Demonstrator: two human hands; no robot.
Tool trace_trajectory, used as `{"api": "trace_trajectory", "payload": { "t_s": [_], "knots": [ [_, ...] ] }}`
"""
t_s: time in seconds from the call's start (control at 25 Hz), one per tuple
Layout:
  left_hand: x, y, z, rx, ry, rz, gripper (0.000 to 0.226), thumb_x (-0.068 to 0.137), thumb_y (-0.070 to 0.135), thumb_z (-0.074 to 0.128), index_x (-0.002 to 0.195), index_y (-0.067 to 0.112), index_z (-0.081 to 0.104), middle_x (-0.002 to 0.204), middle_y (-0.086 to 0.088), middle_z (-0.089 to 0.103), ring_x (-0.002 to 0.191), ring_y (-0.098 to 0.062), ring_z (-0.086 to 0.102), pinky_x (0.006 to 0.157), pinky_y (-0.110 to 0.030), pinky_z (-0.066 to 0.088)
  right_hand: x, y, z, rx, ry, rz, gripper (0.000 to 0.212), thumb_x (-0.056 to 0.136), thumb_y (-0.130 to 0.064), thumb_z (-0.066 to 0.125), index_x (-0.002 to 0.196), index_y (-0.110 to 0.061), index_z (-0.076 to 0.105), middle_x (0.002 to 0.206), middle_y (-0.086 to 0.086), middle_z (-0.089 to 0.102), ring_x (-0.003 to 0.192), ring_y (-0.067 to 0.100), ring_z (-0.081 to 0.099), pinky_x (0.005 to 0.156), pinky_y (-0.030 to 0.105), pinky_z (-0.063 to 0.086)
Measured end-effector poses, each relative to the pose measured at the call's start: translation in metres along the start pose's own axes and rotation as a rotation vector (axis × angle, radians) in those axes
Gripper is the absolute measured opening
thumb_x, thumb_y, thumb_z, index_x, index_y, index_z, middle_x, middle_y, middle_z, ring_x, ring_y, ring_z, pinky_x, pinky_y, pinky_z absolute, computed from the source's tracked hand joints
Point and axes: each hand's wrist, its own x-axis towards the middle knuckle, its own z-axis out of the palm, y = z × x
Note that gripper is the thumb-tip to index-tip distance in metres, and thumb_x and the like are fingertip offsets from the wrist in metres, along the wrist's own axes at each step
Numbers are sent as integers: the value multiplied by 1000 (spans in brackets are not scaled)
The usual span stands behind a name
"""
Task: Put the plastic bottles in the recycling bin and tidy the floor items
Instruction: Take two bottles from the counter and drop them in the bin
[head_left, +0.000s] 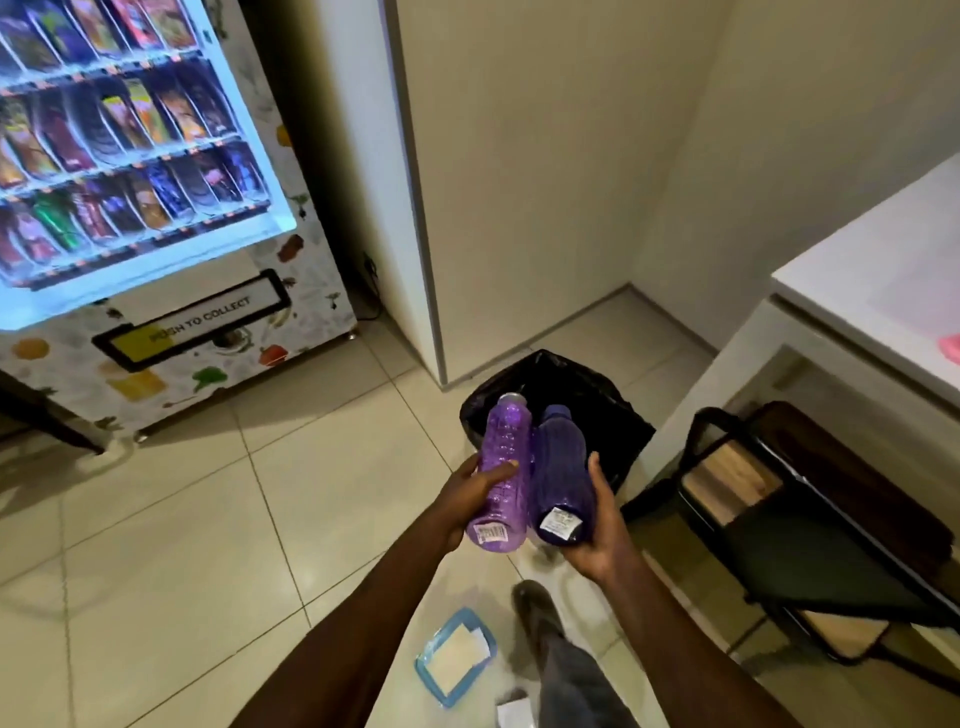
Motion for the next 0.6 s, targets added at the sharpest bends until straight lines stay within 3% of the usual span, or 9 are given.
{"api": "trace_trajectory", "payload": {
  "t_s": [0.08,0.2,0.28,0.36,0.44,0.52,0.6],
  "knots": [
    [52,18,-2,35,35,-37,52,82,23,79,129,14,59,114,-17,73,99,-36,73,88,-47,60,46,-17,2,35,59,-7,66,91,-51,71,138,-6,64,141,21,62,122,38,66,106,54,50],
    [145,37,-3,109,109,-62,55,78,25,81,128,17,60,113,-10,74,87,-25,74,67,-31,59,131,-46,-8,-1,179,30,68,91,-49,69,143,-7,58,145,23,59,137,42,53,119,56,37],
    [211,40,0,206,120,-66,59,79,30,80,133,19,57,121,-7,69,93,-23,70,71,-29,56,187,-59,-25,-23,281,15,67,94,-49,64,147,-7,54,147,22,56,134,42,54,117,57,38],
    [280,35,6,347,103,-40,63,80,41,77,135,19,55,124,-7,66,100,-24,66,87,-36,55,237,-78,-49,-29,390,-26,64,97,-48,61,145,-7,56,144,19,60,114,37,66,103,51,51],
    [351,22,12,476,107,-11,67,80,50,74,136,20,54,125,-9,65,108,-29,63,98,-35,49,293,-95,-84,-74,473,-33,58,97,-51,60,135,-8,65,125,15,72,94,30,74,85,44,61],
    [417,-1,16,555,105,-18,67,79,55,72,136,24,54,124,-10,65,112,-31,62,93,-28,43,345,-100,-128,-150,560,22,51,97,-54,57,116,-9,73,97,11,80,75,26,78,63,37,66],
    [468,-32,14,575,114,-58,64,80,59,70,132,24,56,123,-11,66,114,-32,62,93,-28,42,390,-96,-171,-184,616,59,50,99,-53,52,109,-8,72,84,11,80,69,26,77,61,35,64]
  ]
}}
